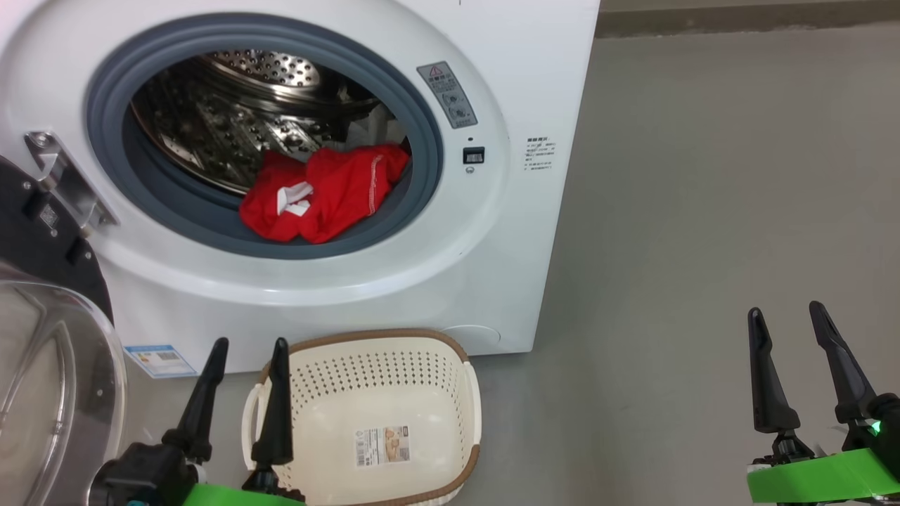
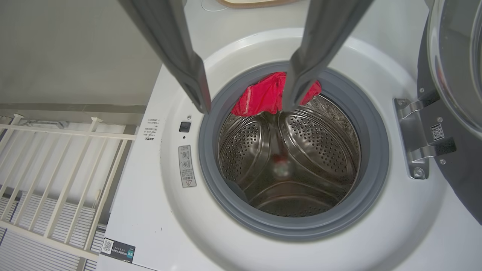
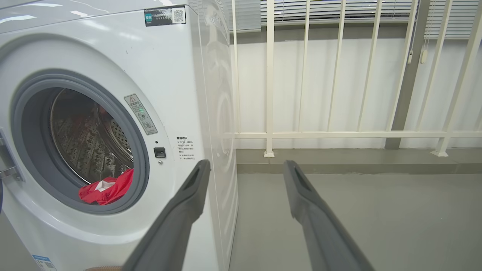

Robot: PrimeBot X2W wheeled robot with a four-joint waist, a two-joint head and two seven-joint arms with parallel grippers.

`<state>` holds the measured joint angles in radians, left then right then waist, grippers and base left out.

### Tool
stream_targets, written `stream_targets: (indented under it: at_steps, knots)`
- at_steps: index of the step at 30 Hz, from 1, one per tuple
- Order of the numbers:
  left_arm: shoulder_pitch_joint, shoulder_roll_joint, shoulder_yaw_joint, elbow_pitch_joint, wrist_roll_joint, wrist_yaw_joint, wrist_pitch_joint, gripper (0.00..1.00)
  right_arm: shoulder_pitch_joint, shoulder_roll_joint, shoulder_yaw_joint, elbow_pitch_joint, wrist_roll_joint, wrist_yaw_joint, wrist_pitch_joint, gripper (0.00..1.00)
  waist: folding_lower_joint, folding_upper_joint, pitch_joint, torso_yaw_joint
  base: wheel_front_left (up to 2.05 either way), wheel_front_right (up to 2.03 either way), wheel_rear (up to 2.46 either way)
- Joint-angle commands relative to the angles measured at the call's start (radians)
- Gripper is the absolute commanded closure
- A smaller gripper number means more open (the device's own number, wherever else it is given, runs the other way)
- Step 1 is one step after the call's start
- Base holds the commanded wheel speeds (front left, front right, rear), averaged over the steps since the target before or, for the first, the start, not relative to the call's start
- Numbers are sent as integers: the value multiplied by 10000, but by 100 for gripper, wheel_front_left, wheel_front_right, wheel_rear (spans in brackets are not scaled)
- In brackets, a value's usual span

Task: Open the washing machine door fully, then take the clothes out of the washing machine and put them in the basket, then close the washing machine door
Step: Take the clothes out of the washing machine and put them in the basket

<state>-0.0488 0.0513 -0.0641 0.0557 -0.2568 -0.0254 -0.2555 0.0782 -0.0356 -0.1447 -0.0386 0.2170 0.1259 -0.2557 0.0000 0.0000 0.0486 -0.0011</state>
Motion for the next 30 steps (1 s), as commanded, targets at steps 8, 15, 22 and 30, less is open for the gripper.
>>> stream_targets:
  at_steps: [8, 15, 22, 30]
  knots:
    - [-529, 91, 265, -267, -52, 262, -57, 0, -497, -146, 346, -379, -81, 48, -61, 0, 0, 0, 543, 86, 0, 0, 0]
    - [-926, 60, 351, -246, -90, 634, -60, 0, -754, -146, 365, -488, -212, 48, -61, 0, 0, 0, 1236, 158, 0, 0, 0]
    - [-1540, 35, 337, -81, -175, 787, -61, 0, -983, -146, 427, -526, -256, 48, -61, 0, 0, 0, 1787, 158, 0, 0, 0]
    - [-2719, 27, 374, 657, -177, 716, -62, 0, -1251, -146, 555, -500, -221, 48, -61, 0, 0, 0, 2328, 33, 0, 0, 0]
